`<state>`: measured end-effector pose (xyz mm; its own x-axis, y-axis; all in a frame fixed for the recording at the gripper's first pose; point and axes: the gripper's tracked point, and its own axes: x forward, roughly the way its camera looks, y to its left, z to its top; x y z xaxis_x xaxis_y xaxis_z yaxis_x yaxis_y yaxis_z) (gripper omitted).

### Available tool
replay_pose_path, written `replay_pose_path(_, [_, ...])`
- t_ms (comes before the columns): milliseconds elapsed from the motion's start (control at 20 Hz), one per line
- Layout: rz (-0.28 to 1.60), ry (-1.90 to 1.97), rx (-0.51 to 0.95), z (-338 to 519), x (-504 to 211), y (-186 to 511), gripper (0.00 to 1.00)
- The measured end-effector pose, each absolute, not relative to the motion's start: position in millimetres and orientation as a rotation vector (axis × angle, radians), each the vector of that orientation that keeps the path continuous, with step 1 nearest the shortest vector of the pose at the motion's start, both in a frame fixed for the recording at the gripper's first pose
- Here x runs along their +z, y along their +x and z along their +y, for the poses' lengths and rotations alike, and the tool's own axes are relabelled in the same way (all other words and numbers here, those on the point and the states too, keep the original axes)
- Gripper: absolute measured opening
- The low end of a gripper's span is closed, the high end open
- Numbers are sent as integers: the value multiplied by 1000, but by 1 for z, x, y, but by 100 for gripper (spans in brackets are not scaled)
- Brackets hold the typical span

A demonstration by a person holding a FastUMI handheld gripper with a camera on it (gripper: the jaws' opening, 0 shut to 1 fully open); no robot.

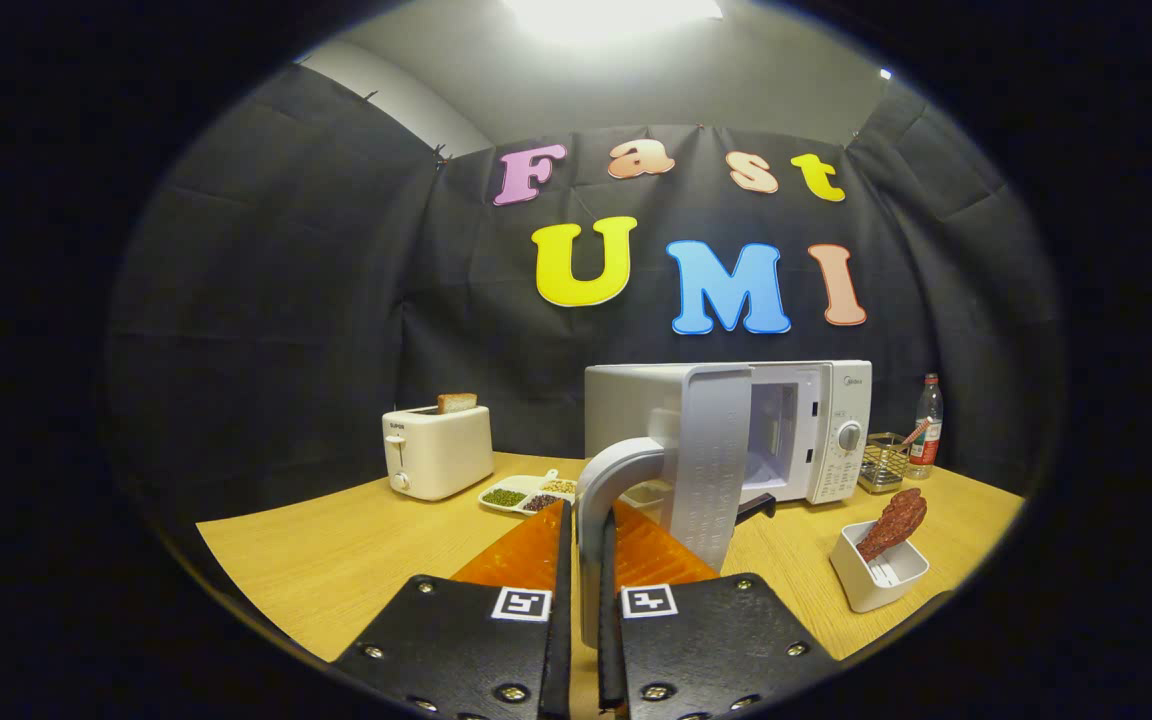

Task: Open the microwave, put the food inside, and close the microwave door.

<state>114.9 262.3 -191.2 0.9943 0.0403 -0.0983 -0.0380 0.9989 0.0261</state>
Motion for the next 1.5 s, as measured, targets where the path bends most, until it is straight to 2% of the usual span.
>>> replay_pose_path(400, [128,20,88,270,-190,105,11])
replay_pose_path(550, [125,22,162,280,-191,96,11])
replay_pose_path(800, [128,62,368,287,-184,75,11])
replay_pose_path(850, [126,66,425,290,-180,70,17])
replay_pose_path(900, [122,70,464,288,-178,68,47])
replay_pose_path(950, [118,63,473,276,-176,65,57])
replay_pose_path(1000, [113,39,447,258,-174,68,72])
replay_pose_path(1100, [85,3,375,218,-169,72,90])
replay_pose_path(1300, [63,16,255,141,-160,85,93])
replay_pose_path(1500, [81,6,60,36,-165,107,93])
